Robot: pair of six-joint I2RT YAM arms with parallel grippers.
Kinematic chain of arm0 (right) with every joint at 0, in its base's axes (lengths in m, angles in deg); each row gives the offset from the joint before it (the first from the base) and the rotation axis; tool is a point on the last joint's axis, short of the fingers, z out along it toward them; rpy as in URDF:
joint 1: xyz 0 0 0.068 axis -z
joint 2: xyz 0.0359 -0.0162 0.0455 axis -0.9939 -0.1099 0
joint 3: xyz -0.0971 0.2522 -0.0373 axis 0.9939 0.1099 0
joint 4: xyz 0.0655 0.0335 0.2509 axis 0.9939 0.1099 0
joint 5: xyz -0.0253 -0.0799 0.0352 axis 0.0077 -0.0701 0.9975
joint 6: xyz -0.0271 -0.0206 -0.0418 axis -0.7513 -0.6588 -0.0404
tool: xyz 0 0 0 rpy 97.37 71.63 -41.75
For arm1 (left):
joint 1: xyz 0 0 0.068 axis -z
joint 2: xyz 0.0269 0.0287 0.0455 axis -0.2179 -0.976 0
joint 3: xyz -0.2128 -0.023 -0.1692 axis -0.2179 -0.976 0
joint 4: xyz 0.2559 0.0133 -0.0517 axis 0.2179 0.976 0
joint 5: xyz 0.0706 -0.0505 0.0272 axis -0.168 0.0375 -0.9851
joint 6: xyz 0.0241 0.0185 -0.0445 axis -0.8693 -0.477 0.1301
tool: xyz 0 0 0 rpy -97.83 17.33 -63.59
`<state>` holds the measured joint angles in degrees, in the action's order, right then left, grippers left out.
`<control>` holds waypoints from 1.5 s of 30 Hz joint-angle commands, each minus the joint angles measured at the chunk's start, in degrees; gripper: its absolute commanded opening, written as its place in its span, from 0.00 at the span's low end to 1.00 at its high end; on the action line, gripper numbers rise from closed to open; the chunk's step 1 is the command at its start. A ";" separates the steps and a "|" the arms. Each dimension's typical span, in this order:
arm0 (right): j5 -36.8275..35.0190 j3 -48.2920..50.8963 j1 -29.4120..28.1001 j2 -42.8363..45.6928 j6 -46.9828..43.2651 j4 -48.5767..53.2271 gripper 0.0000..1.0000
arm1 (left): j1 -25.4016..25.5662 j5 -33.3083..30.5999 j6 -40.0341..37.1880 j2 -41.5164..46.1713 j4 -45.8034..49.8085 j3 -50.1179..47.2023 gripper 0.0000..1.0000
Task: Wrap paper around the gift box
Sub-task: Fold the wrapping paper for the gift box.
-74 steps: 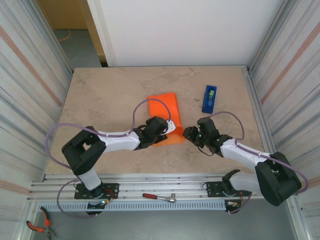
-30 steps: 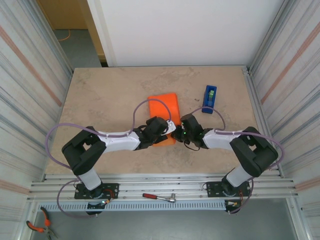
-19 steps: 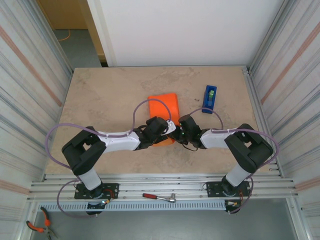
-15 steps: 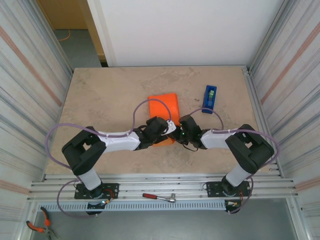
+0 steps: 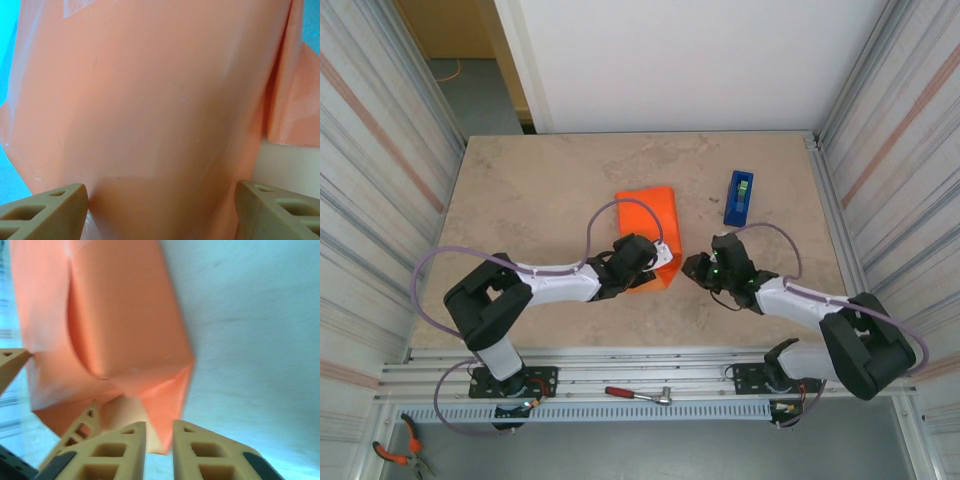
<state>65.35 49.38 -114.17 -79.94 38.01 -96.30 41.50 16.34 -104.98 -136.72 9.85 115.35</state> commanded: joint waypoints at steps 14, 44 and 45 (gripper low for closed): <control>-0.06 -7.41 1.60 -8.17 -3.15 6.61 0.00 | 0.68 0.58 -0.79 -1.01 0.73 -0.76 0.77; -2.09 -11.72 -2.73 -14.61 -1.36 6.19 0.00 | 1.10 0.23 -1.02 0.60 1.25 -0.20 0.77; -2.09 -11.79 -2.74 -14.52 -1.41 6.39 0.00 | 1.02 0.54 -0.97 1.05 1.54 0.20 0.77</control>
<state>64.87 39.04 -116.55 -96.44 36.51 -92.43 41.80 16.20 -105.00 -136.72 9.85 115.29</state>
